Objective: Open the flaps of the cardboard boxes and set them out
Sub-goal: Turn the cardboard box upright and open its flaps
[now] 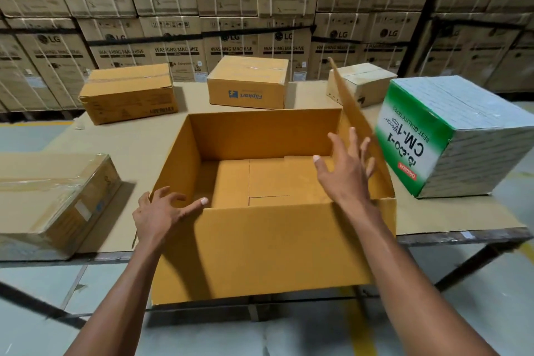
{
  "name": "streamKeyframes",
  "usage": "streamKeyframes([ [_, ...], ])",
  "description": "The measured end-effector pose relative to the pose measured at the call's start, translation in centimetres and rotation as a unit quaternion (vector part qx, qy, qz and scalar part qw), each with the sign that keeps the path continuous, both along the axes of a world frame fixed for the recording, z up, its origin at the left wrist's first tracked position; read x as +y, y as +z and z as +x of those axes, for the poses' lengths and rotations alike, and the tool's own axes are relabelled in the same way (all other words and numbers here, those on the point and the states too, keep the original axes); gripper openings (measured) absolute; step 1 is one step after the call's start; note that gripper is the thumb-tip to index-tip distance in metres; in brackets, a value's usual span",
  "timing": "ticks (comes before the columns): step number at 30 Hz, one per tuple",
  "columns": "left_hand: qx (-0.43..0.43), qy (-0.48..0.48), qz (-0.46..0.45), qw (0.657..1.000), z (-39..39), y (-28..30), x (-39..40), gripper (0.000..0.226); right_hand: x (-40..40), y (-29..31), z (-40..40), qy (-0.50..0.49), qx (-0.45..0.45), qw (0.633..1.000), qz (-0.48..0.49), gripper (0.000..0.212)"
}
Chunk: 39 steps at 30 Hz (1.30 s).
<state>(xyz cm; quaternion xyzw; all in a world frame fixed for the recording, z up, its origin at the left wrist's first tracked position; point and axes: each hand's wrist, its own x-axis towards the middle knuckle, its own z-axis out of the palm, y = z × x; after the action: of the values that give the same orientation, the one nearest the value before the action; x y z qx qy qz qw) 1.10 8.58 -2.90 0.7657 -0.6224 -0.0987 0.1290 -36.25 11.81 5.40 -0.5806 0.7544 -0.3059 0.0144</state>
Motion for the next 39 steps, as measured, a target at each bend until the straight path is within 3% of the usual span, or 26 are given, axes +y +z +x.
streamKeyframes([
  [8, 0.022, -0.003, -0.014, 1.0, -0.3, 0.1, 0.1, 0.077, 0.0, -3.1, -8.5, -0.103, -0.029, 0.992, 0.063, 0.062],
  [14, 0.028, -0.002, -0.014, 1.0, -0.3, 0.1, 0.2, 0.077, 0.7, -5.0, -10.2, -0.06, -0.019, 0.979, 0.193, 0.085],
  [21, 0.031, -0.001, -0.006, 0.999, -0.3, 0.0, 0.2, 0.078, 1.1, -6.0, -10.9, -0.037, 0.024, 0.983, 0.18, 0.087],
  [31, 0.078, -0.005, -0.049, 0.996, -0.7, 0.2, 0.9, 0.076, 2.0, -7.1, -10.3, -0.059, -0.006, 0.992, 0.108, 0.058],
  [36, 0.072, -0.041, -0.067, 0.994, -1.2, 0.8, 1.4, 0.077, 4.4, -7.2, -9.4, -0.063, -0.059, 0.996, 0.039, 0.048],
  [39, 0.084, -0.08, -0.102, 0.988, -4.0, 1.4, 2.7, 0.091, 7.3, -7.4, -8.6, -0.068, -0.128, 0.989, 0.002, 0.043],
])
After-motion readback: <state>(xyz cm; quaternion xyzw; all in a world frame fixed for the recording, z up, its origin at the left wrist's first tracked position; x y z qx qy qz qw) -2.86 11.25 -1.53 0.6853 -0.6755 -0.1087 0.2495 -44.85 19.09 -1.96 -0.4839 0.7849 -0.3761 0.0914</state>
